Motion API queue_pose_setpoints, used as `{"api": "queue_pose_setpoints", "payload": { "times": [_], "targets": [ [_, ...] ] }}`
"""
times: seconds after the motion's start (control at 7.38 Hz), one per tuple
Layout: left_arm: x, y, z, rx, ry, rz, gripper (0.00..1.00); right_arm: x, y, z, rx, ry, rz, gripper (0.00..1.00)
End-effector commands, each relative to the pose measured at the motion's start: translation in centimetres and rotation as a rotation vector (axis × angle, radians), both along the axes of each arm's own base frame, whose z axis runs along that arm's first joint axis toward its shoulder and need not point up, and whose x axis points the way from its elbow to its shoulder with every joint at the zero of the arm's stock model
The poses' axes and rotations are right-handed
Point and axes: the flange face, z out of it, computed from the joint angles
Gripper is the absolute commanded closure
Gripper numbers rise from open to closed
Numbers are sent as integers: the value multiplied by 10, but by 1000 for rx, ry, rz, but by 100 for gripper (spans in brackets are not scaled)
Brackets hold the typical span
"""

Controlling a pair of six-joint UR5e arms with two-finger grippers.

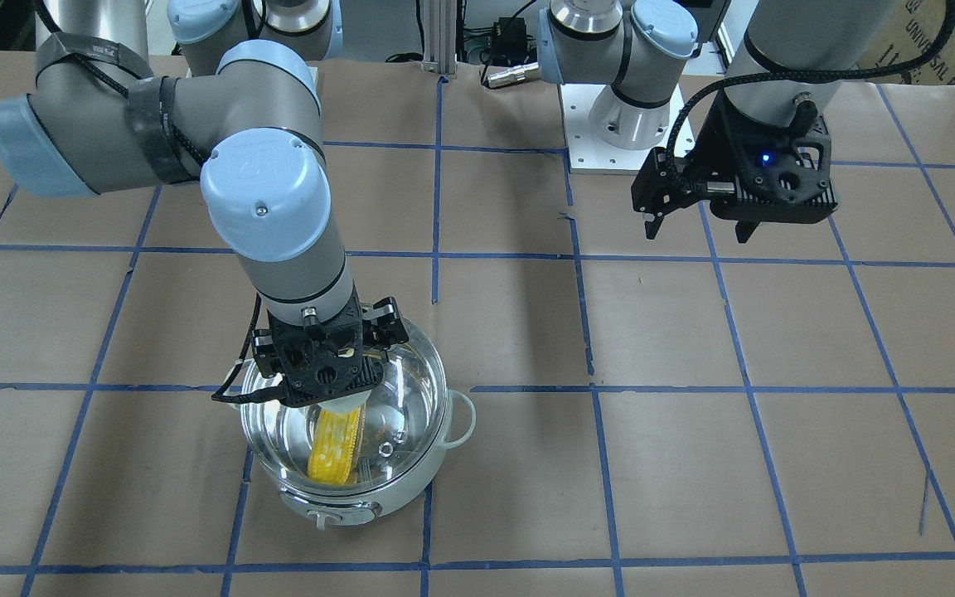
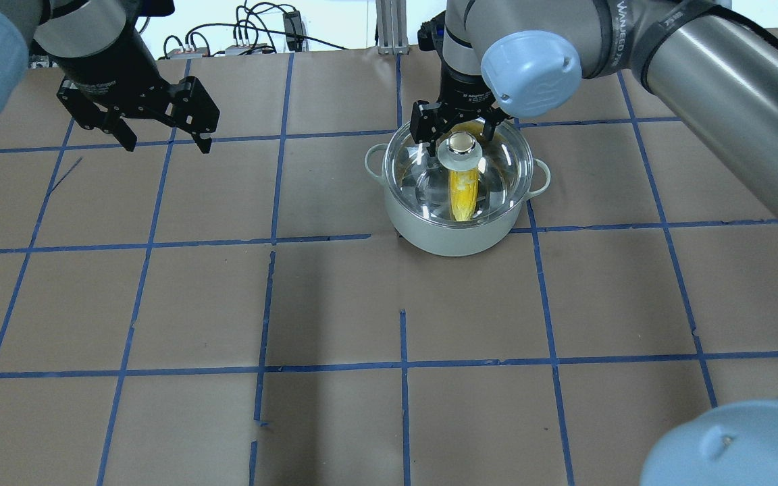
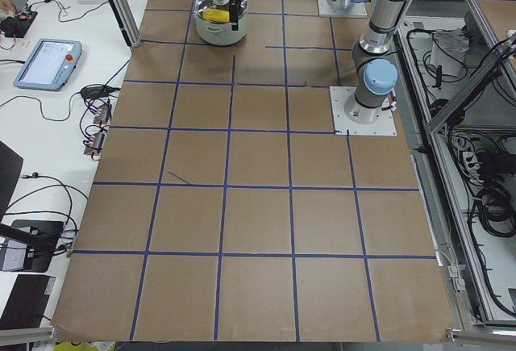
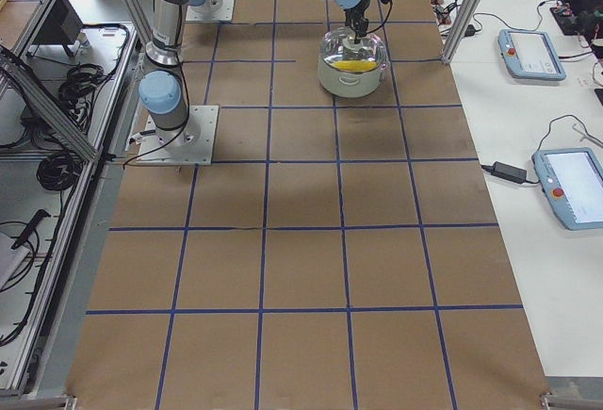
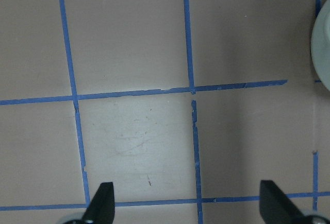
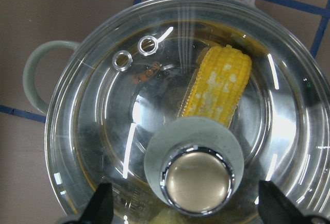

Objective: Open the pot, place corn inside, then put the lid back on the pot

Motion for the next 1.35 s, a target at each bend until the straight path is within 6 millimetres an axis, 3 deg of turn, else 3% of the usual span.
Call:
{"api": "queue_pose_setpoints", "payload": {
  "times": [0.0,1.22],
  "targets": [
    [-1,3,-10,9,-1,0,0,3,2,-2,-1,-2,5,1],
    [5,10,7,1,1,95,1,7,0,-2,6,-37,10,0]
  ]
}}
